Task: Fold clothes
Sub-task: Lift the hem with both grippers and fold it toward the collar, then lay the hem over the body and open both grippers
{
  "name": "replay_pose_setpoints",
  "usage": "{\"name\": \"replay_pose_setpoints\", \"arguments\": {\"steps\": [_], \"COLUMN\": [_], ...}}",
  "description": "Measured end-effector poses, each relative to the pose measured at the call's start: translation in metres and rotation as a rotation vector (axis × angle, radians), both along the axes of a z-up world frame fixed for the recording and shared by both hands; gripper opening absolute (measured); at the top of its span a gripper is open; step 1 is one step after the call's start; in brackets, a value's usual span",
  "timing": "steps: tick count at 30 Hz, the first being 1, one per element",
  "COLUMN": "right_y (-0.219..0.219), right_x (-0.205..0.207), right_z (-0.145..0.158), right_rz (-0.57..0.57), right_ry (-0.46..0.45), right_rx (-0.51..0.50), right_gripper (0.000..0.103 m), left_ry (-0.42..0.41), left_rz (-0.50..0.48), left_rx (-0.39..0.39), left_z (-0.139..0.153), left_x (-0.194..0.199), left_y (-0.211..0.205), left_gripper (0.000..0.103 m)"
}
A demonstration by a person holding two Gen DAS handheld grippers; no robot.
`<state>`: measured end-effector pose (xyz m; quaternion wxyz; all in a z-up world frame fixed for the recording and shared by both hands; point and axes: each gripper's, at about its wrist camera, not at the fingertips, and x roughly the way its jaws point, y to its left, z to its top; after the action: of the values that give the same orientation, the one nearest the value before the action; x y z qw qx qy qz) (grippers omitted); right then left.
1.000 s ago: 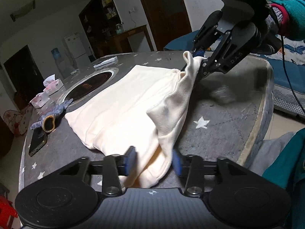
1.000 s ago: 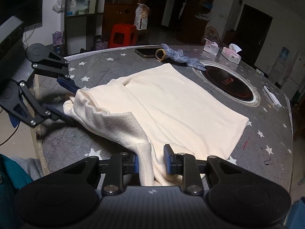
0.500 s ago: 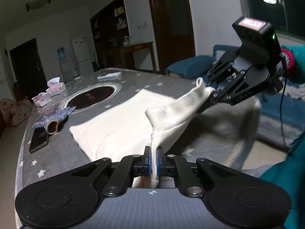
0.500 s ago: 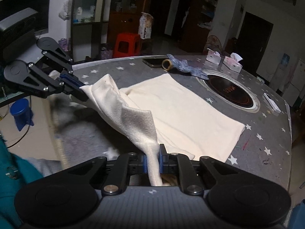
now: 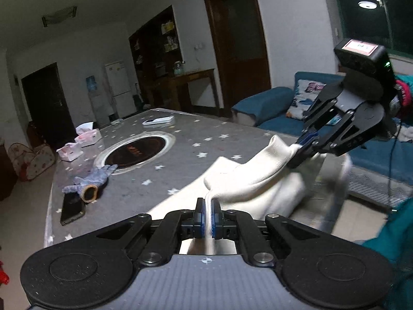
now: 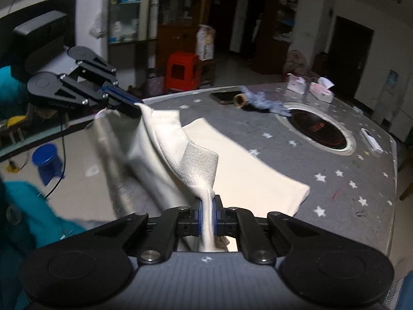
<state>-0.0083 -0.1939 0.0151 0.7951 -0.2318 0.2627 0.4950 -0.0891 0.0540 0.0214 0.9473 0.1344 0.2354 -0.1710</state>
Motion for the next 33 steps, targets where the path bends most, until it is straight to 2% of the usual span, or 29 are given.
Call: {"name": "replay_pose_setpoints", "arguments": {"steps": [3, 9, 15, 18, 19, 21, 23, 24, 28, 30, 33], "right_y": [0.009, 0.036, 0.069, 0.081, 0.084, 0.091, 0.088, 0.085, 0.073, 0.073, 0.082], "right_x": [0.023, 0.083, 0.134, 0.151, 0.156, 0.166, 0.168, 0.169, 0.174, 0.173, 0.173], "right_z": [0.003, 0.005, -0.033, -0.06, -0.069, -0.084, -0.085, -0.082, -0.067, -0.06, -0.06], "right_rz": [-0.021, -0.057, -0.117, -0.166, -0.183, -0.215, -0.247, -0.263, -0.316, -0.299, -0.266], "right_ry": [-0.015, -0.053, -0.021, 0.007, 0.016, 0.033, 0.044, 0.047, 0.105, 0.154, 0.219], "right_rx": [0.011, 0.001, -0.031, -0.038, -0.04, -0.041, -0.02, -0.008, 0.061, 0.106, 0.136], "right_gripper": [0.005, 0.005, 0.006, 0.006, 0.009, 0.013, 0.02, 0.024, 0.025, 0.025, 0.025], "left_ry": [-0.008, 0.007, 0.079, 0.101, 0.115, 0.129, 0.116, 0.109, 0.091, 0.075, 0.082], "left_rz": [0.018, 0.075, 0.181, 0.247, 0.269, 0.296, 0.324, 0.338, 0.422, 0.438, 0.379], "left_rx": [0.012, 0.05, 0.079, 0.091, 0.091, 0.079, 0.087, 0.091, 0.082, 0.043, -0.034], "left_z": [0.002, -0.004, -0.047, -0.072, -0.079, -0.086, -0.085, -0.085, -0.077, -0.071, -0.064], "left_x": [0.02, 0.084, 0.147, 0.163, 0.168, 0.172, 0.17, 0.169, 0.157, 0.144, 0.121], "left_y": [0.005, 0.026, 0.036, 0.038, 0.039, 0.043, 0.045, 0.046, 0.052, 0.051, 0.039], "left_gripper": [0.005, 0.005, 0.005, 0.01, 0.012, 0.016, 0.021, 0.022, 0.022, 0.022, 0.02]}}
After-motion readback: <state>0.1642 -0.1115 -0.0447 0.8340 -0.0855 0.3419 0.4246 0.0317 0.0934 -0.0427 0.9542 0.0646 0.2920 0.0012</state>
